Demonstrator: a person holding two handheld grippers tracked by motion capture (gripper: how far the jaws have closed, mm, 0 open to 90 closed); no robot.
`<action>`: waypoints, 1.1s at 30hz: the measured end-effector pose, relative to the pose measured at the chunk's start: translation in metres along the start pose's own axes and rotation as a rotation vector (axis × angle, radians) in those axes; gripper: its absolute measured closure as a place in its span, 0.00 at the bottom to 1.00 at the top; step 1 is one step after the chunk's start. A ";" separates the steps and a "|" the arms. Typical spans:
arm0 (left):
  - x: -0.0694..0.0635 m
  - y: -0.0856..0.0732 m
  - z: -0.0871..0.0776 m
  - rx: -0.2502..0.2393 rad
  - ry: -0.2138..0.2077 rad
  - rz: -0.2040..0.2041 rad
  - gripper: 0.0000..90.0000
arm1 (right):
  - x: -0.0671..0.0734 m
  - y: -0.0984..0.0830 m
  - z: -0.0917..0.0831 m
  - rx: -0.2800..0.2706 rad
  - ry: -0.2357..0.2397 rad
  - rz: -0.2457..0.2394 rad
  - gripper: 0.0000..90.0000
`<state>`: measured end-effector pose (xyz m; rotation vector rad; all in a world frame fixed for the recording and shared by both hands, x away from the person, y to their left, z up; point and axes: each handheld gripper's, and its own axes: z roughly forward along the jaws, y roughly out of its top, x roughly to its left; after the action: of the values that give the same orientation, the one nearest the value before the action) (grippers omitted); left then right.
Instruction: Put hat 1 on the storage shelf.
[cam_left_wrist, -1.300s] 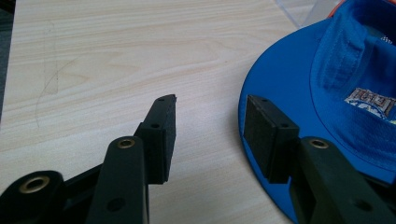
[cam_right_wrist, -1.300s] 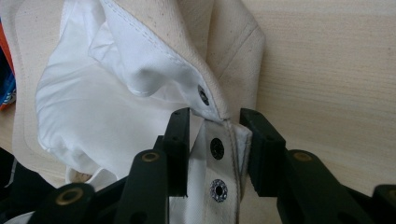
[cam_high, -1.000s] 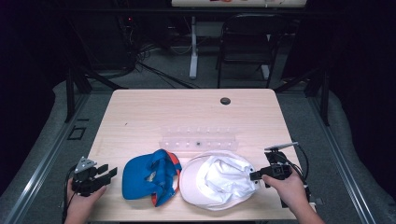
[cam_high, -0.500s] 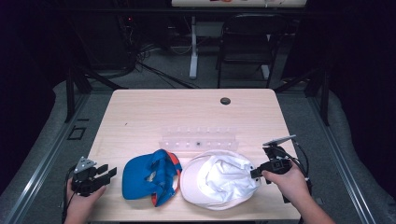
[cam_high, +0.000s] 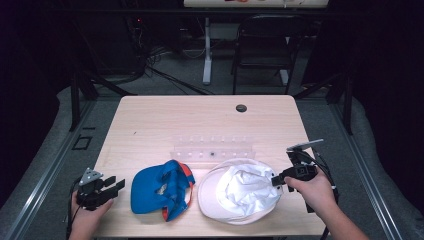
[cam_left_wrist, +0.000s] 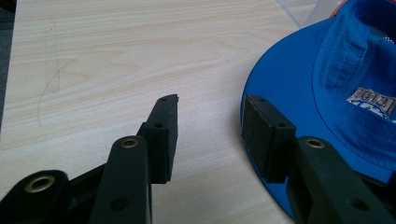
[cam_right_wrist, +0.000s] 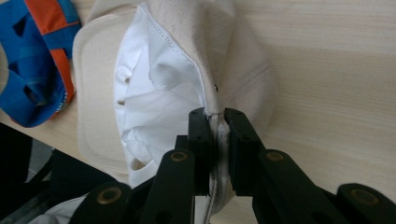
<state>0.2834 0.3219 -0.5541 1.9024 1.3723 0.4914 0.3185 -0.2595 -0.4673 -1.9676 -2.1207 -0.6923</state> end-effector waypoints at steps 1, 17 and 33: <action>0.000 0.000 0.000 -0.001 -0.001 -0.001 0.62 | 0.000 0.001 -0.001 0.004 0.009 0.006 0.90; 0.000 0.000 0.000 -0.004 -0.003 -0.003 0.62 | 0.006 0.009 -0.017 0.015 0.090 0.024 0.91; 0.000 -0.001 0.001 -0.021 -0.004 -0.007 0.62 | 0.017 0.016 -0.035 -0.019 0.358 0.082 0.91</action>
<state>0.2834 0.3217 -0.5549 1.8796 1.3660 0.4965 0.3253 -0.2597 -0.4258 -1.7675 -1.8183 -0.9684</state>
